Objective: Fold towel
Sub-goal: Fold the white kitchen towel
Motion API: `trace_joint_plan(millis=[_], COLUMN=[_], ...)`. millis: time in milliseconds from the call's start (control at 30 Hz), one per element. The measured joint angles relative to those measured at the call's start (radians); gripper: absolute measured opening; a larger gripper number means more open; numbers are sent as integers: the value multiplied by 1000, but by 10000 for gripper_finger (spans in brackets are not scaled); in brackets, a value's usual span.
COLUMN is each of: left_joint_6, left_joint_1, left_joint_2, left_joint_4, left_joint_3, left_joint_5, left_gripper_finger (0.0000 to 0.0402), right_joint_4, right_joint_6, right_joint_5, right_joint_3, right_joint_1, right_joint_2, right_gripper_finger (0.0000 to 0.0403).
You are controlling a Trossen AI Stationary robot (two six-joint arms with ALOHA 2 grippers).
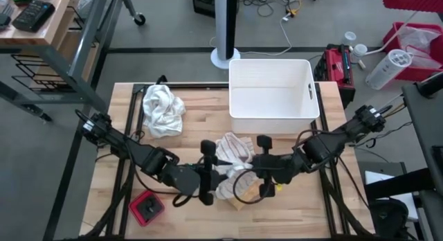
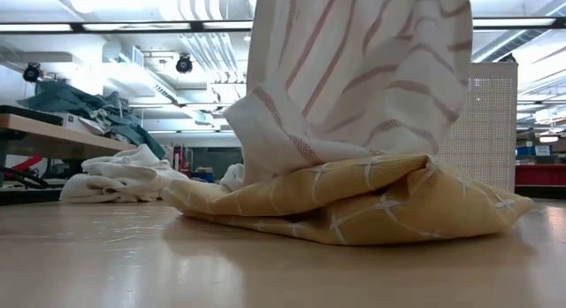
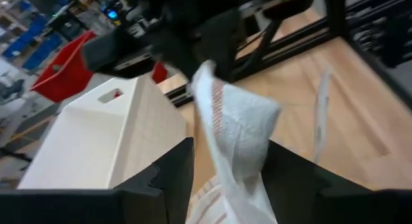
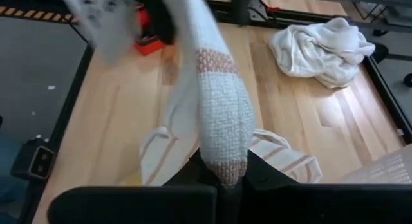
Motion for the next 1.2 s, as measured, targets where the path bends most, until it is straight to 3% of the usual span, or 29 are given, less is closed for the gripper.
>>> trace_joint_plan(millis=[267, 400, 467, 767, 933, 1100, 1200], left_joint_6=[-86, -1, 26, 136, 154, 132, 121], left_joint_1=[34, 31, 31, 24, 20, 19, 23], left_joint_2=[0, 0, 0, -19, -27, -31, -32], left_joint_4=[10, 12, 20, 28, -77, -223, -261], left_joint_3=[-3, -5, -5, 15, 173, 468, 621], left_joint_5=[1, 1, 1, -151, -238, -285, -292], left_gripper_finger=[124, 37, 12, 1, 0, 0, 0], right_joint_4=[7, 7, 7, -8, -55, -63, -61], right_joint_6=[0, -1, -1, 30, 61, 115, 132], right_joint_5=[7, 7, 9, 18, 77, 335, 429], right_joint_3=[0, 0, 0, 2, 3, 3, 3], right_joint_1=[0, -1, -1, 7, 26, 49, 62], right_joint_2=[0, 0, 0, -16, -49, -78, -79], right_gripper_finger=[0, 0, 0, 29, 63, 90, 103])
